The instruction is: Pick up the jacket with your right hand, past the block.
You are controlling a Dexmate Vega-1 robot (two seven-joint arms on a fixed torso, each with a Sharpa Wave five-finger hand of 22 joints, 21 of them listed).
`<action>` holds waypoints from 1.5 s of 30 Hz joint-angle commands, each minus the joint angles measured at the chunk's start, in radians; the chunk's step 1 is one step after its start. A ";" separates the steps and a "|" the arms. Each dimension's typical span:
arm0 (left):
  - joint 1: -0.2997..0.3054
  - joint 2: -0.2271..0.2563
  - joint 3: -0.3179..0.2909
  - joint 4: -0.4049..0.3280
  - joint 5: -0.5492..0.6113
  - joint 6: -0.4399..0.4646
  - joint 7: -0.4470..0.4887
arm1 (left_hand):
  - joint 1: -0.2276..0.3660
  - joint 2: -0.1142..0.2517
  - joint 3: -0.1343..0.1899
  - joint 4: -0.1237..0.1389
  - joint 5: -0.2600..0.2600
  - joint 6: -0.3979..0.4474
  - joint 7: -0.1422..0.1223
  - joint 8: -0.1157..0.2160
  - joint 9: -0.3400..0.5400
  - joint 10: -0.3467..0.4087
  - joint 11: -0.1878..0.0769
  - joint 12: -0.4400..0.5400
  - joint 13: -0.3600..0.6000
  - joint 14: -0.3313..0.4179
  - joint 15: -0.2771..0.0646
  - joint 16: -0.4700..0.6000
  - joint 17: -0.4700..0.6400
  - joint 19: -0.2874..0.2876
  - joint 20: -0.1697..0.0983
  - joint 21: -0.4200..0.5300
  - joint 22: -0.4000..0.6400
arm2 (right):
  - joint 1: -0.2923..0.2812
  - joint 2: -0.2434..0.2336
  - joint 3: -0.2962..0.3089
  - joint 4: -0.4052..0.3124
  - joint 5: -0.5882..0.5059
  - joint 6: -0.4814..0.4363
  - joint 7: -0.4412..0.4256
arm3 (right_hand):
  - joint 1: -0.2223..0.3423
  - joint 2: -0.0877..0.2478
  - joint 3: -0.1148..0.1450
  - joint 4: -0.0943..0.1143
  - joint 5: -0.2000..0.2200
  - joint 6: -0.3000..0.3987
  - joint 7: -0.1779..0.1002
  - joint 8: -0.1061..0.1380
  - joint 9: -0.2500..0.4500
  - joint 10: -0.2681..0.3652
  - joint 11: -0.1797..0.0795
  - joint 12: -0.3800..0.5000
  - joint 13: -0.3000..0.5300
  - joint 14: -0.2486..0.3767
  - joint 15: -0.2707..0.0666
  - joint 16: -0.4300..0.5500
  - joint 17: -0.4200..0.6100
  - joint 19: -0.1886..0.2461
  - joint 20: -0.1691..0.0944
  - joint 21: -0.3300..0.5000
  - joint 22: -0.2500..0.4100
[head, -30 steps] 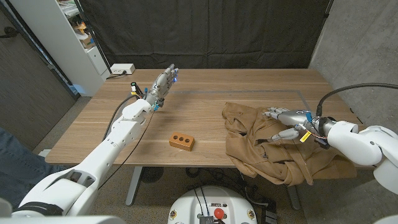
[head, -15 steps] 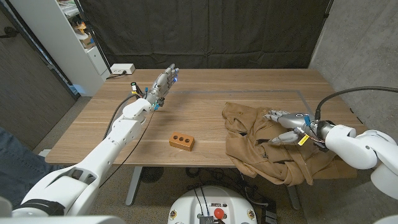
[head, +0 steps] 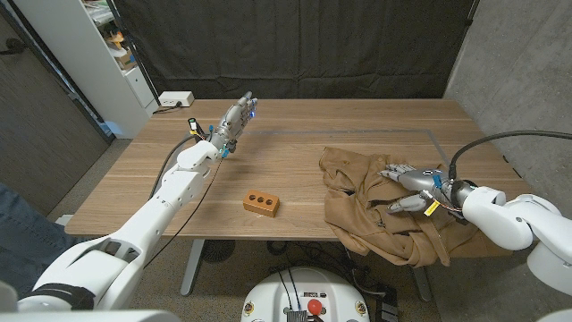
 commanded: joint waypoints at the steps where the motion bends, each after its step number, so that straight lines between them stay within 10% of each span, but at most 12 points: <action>1: -0.009 -0.004 0.007 0.010 0.006 0.008 -0.001 | 0.000 0.011 0.001 -0.006 -0.002 0.009 0.001 -0.001 0.005 0.001 -0.001 0.006 0.001 -0.011 -0.001 0.001 0.002 -0.006 -0.003 0.005 0.006 | 0.019 -0.059 -0.091 0.024 -0.004 -0.050 -0.031 | 0.014 0.001 -0.006 0.002 0.011 -0.004 -0.011 0.003 0.001 -0.009 -0.003 0.004 0.000 -0.006 -0.003 0.004 0.001 0.007 0.000 0.000 0.004; 34: 0.006 0.005 0.010 -0.022 0.013 0.030 0.015 | -0.003 0.012 -0.001 -0.009 -0.002 0.011 -0.001 -0.002 0.005 0.000 -0.003 0.005 0.001 -0.012 -0.001 0.001 0.003 -0.006 0.015 0.007 0.006 | 0.250 -0.208 -0.476 0.134 0.056 -0.209 -0.187 | 0.058 0.010 -0.002 -0.001 0.029 0.003 -0.045 0.008 0.002 0.002 -0.019 0.012 0.000 0.009 -0.024 0.014 0.002 0.017 -0.002 0.002 0.005; 38: 0.009 0.007 0.010 -0.028 0.014 0.033 0.017 | -0.004 0.012 -0.001 -0.009 -0.002 0.012 -0.001 -0.002 0.005 -0.001 -0.003 0.005 0.001 -0.012 -0.002 0.001 0.003 -0.005 0.019 0.008 0.006 | 0.285 -0.199 -0.521 0.155 0.059 -0.210 -0.208 | 0.130 0.023 0.008 -0.007 0.046 0.014 -0.056 0.013 0.003 0.019 -0.028 0.020 0.001 0.061 -0.043 0.033 0.002 0.104 -0.009 0.030 0.010; 41: 0.013 0.009 0.008 -0.033 0.012 0.034 0.018 | -0.004 0.012 -0.001 -0.010 -0.002 0.012 -0.001 -0.002 0.005 0.000 -0.003 0.005 0.001 -0.012 -0.001 0.001 0.003 -0.005 0.022 0.008 0.006 | 0.315 -0.183 -0.555 0.178 0.060 -0.209 -0.221 | 0.203 0.027 -0.001 0.003 0.055 0.058 -0.068 0.022 0.006 0.064 -0.036 0.032 0.006 0.151 -0.071 0.062 0.009 0.305 -0.019 0.084 0.011; 45: 0.020 0.012 0.005 -0.041 0.010 0.034 0.022 | -0.005 0.012 -0.002 -0.010 -0.002 0.013 -0.002 -0.002 0.005 0.000 -0.002 0.005 0.001 -0.011 -0.002 0.002 0.003 -0.003 0.031 0.008 0.006 | 0.358 -0.156 -0.609 0.216 0.038 -0.207 -0.233 | 0.245 0.049 -0.007 0.009 0.052 0.090 -0.083 0.028 0.010 0.112 -0.040 0.046 0.013 0.218 -0.104 0.094 0.028 0.447 -0.034 0.117 0.008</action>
